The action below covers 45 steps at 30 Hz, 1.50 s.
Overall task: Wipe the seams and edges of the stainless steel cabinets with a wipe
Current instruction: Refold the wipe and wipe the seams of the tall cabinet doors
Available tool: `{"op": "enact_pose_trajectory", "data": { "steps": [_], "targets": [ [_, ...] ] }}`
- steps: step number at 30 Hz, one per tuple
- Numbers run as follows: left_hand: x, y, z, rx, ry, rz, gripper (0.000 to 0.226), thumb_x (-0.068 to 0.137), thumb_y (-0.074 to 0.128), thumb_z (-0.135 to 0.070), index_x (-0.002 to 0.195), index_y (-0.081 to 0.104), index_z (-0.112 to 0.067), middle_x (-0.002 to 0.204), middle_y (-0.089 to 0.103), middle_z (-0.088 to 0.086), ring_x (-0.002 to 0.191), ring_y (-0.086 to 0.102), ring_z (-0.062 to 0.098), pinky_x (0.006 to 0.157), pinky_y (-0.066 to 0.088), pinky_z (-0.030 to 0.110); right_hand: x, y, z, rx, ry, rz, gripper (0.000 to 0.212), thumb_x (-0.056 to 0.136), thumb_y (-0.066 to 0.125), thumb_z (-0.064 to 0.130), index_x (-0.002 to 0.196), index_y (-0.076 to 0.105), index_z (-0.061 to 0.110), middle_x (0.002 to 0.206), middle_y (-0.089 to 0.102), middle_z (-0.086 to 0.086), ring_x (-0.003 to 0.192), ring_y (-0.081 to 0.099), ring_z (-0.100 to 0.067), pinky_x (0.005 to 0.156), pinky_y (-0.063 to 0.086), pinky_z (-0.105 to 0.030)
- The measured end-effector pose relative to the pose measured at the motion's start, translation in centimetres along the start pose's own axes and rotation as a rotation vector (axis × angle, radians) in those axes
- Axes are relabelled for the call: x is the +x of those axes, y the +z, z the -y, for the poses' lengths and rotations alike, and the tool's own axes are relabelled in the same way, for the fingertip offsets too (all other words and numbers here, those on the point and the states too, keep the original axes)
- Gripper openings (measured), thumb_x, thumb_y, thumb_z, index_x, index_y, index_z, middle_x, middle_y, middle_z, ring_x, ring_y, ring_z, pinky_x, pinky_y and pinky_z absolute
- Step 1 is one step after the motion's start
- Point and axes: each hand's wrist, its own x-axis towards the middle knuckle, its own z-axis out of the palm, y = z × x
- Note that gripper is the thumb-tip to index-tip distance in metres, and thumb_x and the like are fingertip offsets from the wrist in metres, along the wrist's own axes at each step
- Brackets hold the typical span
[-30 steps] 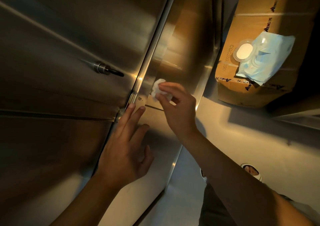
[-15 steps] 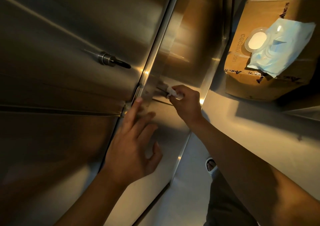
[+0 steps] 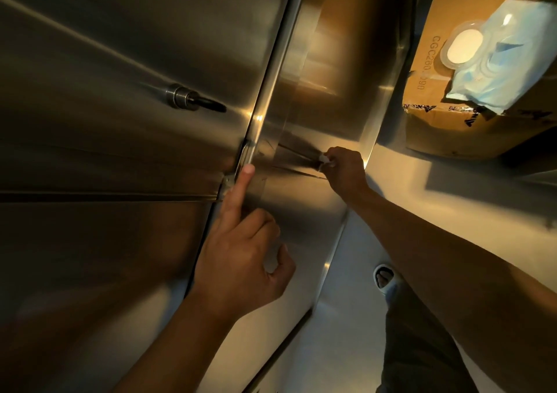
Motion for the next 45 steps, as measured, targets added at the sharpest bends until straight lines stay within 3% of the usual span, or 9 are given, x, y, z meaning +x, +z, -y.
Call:
{"op": "enact_pose_trajectory", "data": {
  "steps": [3,7,10,14,20,31,34,38,45],
  "targets": [
    [0.0,0.0,0.0,0.004,0.001,-0.010,0.012,0.082,0.075,-0.020,0.079,0.072,-0.009,0.089,0.069,0.004,0.158,0.018,0.038,0.108,0.044,0.060,-1.6,-0.6,2.1,0.105,-0.064,-0.107,0.005,0.085,0.076,0.006,0.088,0.078,0.008,0.089,0.076,-0.009,0.082,0.070,-0.026,0.074,0.054,-0.035],
    [-0.1,0.0,0.0,0.008,0.012,-0.018,0.013,0.082,0.076,-0.020,0.079,0.072,-0.008,0.088,0.069,0.005,0.157,0.020,0.038,0.108,0.045,0.058,-4.7,-2.2,8.2,0.322,-0.126,-0.221,0.020,0.086,0.077,0.001,0.104,0.078,0.008,0.104,0.076,-0.003,0.094,0.070,-0.015,0.080,0.055,-0.022],
    [-0.1,0.0,0.0,0.019,0.004,-0.014,0.014,0.081,0.077,-0.021,0.081,0.073,-0.008,0.089,0.070,0.005,0.157,0.021,0.039,0.108,0.045,0.058,-7.1,-3.4,11.7,0.461,-0.236,-0.301,0.018,0.083,0.080,-0.003,0.098,0.077,0.006,0.105,0.073,-0.001,0.099,0.068,-0.008,0.079,0.057,-0.027],
    [-0.1,0.0,0.2,0.021,0.010,-0.019,0.015,0.081,0.076,-0.021,0.082,0.074,-0.006,0.087,0.069,0.006,0.156,0.023,0.042,0.110,0.042,0.062,-9.2,-2.8,13.3,0.538,-0.182,-0.253,0.019,0.085,0.077,-0.005,0.101,0.078,0.005,0.107,0.074,-0.002,0.104,0.069,-0.010,0.079,0.061,-0.039],
    [0.0,0.3,0.3,0.008,0.009,-0.023,0.017,0.082,0.072,-0.022,0.080,0.073,-0.006,0.086,0.067,0.005,0.154,0.026,0.044,0.108,0.044,0.060,-8.2,-1.0,11.5,0.561,-0.188,-0.248,0.022,0.088,0.071,-0.010,0.104,0.079,0.002,0.106,0.076,-0.006,0.102,0.071,-0.016,0.087,0.058,-0.035],
    [0.2,0.3,0.2,0.073,0.042,-0.037,0.019,0.081,0.070,-0.022,0.075,0.074,-0.005,0.077,0.066,0.005,0.144,0.045,0.040,0.122,0.030,0.056,-2.6,4.9,-5.4,0.424,0.237,-0.207,0.016,0.084,0.077,-0.005,0.096,0.079,0.004,0.094,0.073,-0.006,0.091,0.069,-0.018,0.093,0.056,-0.036],
    [0.2,0.2,0.0,0.072,0.043,-0.041,0.017,0.079,0.070,-0.021,0.074,0.075,-0.005,0.078,0.068,0.004,0.139,0.049,0.047,0.125,0.026,0.053,-0.6,5.9,-8.5,0.319,0.366,-0.169,0.011,0.086,0.080,0.003,0.095,0.080,-0.003,0.096,0.077,-0.015,0.093,0.072,-0.020,0.087,0.052,-0.017],
    [0.3,0.1,-0.1,0.060,0.037,-0.021,0.018,0.079,0.069,-0.022,0.076,0.077,-0.006,0.080,0.070,0.003,0.140,0.047,0.048,0.126,0.024,0.048,1.8,7.0,-10.9,0.167,0.589,-0.078,0.022,0.094,0.074,0.017,0.108,0.079,0.001,0.108,0.076,-0.022,0.108,0.070,-0.035,0.096,0.052,-0.034],
    [0.1,0.1,0.0,0.057,0.033,-0.010,0.017,0.078,0.072,-0.022,0.075,0.076,-0.006,0.081,0.069,0.003,0.147,0.038,0.047,0.123,0.030,0.052,1.8,7.7,-10.2,0.217,0.668,0.012,0.030,0.107,0.053,0.015,0.127,0.067,-0.003,0.129,0.066,-0.024,0.124,0.059,-0.039,0.098,0.044,-0.032]
  ]
}}
